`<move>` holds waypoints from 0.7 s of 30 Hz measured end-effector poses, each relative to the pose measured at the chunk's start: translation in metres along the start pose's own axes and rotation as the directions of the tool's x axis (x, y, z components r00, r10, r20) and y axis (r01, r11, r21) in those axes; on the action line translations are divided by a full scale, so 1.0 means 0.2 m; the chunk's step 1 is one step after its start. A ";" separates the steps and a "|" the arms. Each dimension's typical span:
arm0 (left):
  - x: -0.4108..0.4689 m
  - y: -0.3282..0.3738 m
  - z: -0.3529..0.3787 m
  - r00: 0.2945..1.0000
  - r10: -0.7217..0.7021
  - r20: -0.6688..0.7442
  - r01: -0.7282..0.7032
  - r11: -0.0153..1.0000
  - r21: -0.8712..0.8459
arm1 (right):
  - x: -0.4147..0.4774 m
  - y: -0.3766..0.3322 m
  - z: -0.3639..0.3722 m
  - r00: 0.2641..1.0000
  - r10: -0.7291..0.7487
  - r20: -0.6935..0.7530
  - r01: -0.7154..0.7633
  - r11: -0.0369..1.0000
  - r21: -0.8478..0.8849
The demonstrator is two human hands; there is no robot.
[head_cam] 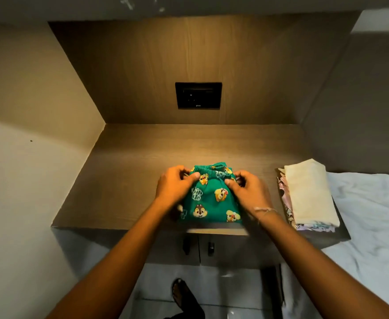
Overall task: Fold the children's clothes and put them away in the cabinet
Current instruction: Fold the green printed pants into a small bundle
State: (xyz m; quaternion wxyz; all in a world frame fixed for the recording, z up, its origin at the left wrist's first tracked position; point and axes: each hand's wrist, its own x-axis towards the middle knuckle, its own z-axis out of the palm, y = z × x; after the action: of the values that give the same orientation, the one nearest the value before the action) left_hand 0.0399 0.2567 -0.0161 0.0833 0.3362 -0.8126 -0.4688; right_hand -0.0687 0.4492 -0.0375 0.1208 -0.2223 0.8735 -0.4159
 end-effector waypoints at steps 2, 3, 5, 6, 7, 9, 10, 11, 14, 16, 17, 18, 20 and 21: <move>0.16 0.04 0.04 0.999 -0.040 0.008 0.038 0.990 0.138 | 0.15 -0.01 0.04 0.999 0.045 0.006 -0.045 0.995 -0.095; 0.22 0.04 0.06 0.998 -0.059 0.021 0.054 0.982 0.182 | 0.21 -0.01 0.06 0.997 0.077 0.011 -0.075 0.990 -0.122; 0.27 0.04 0.09 0.995 -0.085 0.047 0.069 0.959 0.277 | 0.27 0.00 0.09 0.991 0.134 0.004 -0.132 0.979 -0.158; 0.27 0.04 0.10 0.995 -0.081 0.050 0.060 0.939 0.338 | 0.27 0.00 0.10 0.989 0.146 -0.009 -0.145 0.975 -0.170; 0.26 0.01 0.11 0.997 -0.068 0.039 0.046 0.912 0.407 | 0.25 0.01 0.09 0.989 0.149 -0.019 -0.150 0.973 -0.175; 0.20 -0.04 0.12 0.999 -0.046 0.007 0.034 0.840 0.542 | 0.18 0.02 0.09 0.985 0.168 -0.024 -0.169 0.960 -0.222; 0.17 -0.07 0.13 0.999 -0.046 0.010 0.031 0.811 0.585 | 0.13 0.03 0.09 0.981 0.193 -0.022 -0.192 0.944 -0.268; 0.15 -0.09 0.14 0.999 -0.046 0.019 0.025 0.794 0.607 | 0.08 0.03 0.09 0.977 0.212 -0.022 -0.207 0.924 -0.320; 0.10 -0.10 0.19 0.998 -0.051 0.032 0.023 0.812 0.583 | 0.00 0.00 0.15 0.977 0.201 -0.078 -0.215 0.880 -0.424; 0.08 -0.08 0.21 0.999 -0.035 0.028 0.013 0.833 0.554 | -0.01 -0.02 0.21 0.976 0.183 -0.117 -0.216 0.879 -0.425; 0.08 -0.07 0.21 0.999 -0.021 0.029 0.003 0.854 0.521 | -0.02 -0.04 0.22 0.977 0.170 -0.129 -0.208 0.895 -0.395; 0.08 -0.06 0.21 0.999 -0.010 0.039 -0.009 0.891 0.454 | -0.03 -0.04 0.24 0.976 0.166 -0.138 -0.204 0.921 -0.332; 0.06 -0.04 0.19 0.997 -0.013 0.070 -0.001 0.982 0.191 | -0.05 -0.04 0.25 0.971 0.199 -0.134 -0.206 0.978 -0.042; 0.05 -0.03 0.18 0.996 -0.019 0.092 0.016 0.999 0.032 | -0.06 -0.04 0.24 0.969 0.214 -0.120 -0.198 0.971 0.136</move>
State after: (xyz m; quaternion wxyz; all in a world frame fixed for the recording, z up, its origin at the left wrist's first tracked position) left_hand 0.0183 0.2742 -0.0427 0.0360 0.3227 -0.8198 -0.4717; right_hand -0.0366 0.4188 -0.0617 0.1179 -0.0940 0.8708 -0.4679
